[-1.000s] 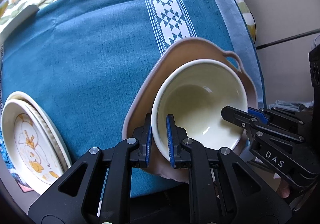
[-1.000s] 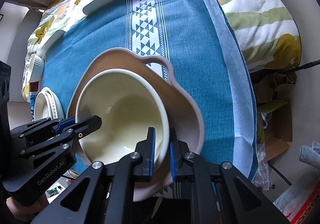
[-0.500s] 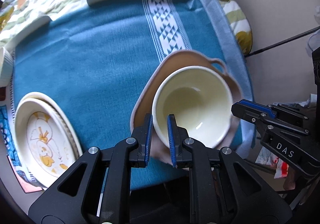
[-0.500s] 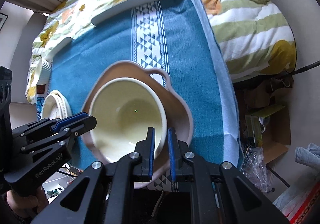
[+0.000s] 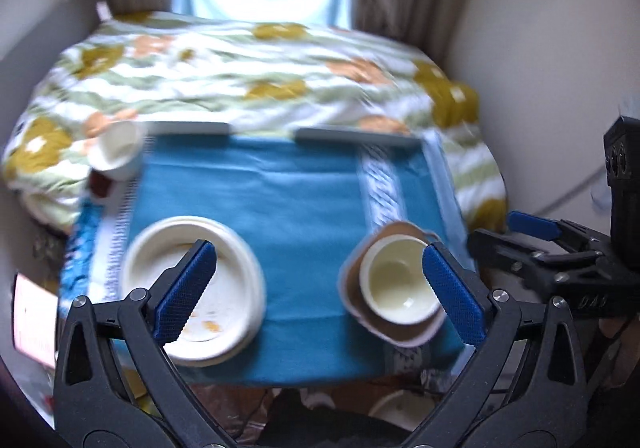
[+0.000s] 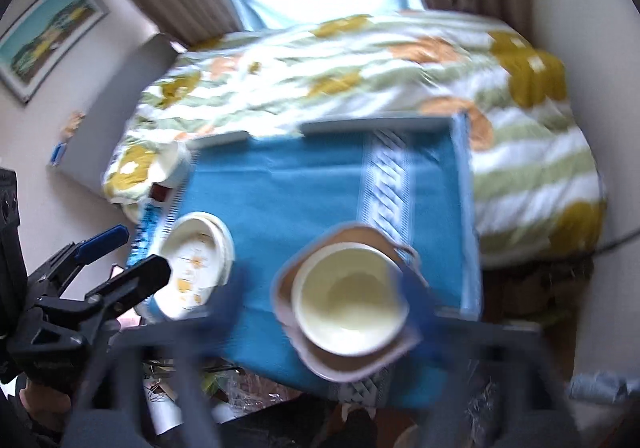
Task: Organize plates and bowls
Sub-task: 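Open both grippers to release the cream bowl and withdraw, then grasp the small white ribbed bowl rim with the right gripper while the left gripper grips beside it, then carry the white bowl and lower it into the cream bowl, then open both grippers to release the white bowl and withdraw, then grasp the pink bowl rim of the nested bowls with the right gripper while the left gripper grips beside it, then lift the nested bowls and lower them onto the plate stack, then open both grippers to release the bowls and withdraw upward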
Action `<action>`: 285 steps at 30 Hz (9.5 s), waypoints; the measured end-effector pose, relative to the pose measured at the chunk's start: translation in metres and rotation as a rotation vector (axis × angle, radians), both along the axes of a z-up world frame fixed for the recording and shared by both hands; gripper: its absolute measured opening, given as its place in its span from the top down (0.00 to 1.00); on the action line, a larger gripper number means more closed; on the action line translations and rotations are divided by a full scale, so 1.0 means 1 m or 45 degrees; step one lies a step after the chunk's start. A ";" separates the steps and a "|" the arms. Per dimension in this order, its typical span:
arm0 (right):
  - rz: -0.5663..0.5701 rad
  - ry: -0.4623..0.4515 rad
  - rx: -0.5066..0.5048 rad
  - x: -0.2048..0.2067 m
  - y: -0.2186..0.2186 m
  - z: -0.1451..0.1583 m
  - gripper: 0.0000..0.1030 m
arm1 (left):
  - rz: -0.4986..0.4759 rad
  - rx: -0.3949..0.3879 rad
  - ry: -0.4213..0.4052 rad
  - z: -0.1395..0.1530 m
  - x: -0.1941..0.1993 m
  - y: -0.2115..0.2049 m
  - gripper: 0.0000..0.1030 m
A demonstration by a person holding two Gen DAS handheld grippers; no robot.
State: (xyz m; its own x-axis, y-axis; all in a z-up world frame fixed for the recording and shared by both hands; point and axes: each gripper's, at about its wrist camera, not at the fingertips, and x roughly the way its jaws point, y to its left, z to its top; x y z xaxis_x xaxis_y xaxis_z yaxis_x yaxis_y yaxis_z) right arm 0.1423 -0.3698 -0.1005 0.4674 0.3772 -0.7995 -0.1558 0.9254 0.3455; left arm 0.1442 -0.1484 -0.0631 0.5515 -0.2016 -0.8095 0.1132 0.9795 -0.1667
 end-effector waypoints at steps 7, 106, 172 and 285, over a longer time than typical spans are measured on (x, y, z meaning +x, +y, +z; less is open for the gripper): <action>0.233 -0.190 -0.030 0.035 0.073 0.029 0.01 | 0.302 -0.014 -0.060 0.020 0.005 0.102 0.00; -0.054 0.431 -0.065 0.001 -0.034 -0.117 0.89 | -0.268 0.006 0.493 -0.128 0.024 -0.102 0.85; 0.197 0.363 -0.449 0.017 -0.076 -0.140 0.09 | -0.451 0.273 0.466 -0.165 0.051 -0.059 0.19; 0.514 0.344 -0.327 0.056 0.216 -0.118 0.80 | -0.449 0.212 0.425 -0.117 0.052 0.212 0.80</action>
State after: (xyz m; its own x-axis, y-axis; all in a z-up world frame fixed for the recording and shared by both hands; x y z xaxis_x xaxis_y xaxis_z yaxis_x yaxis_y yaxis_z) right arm 0.1987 -0.1535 -0.2184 0.0910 0.2610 -0.9610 -0.4526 0.8705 0.1935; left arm 0.1965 0.0638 -0.1803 0.1792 -0.1823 -0.9668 0.4084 0.9078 -0.0955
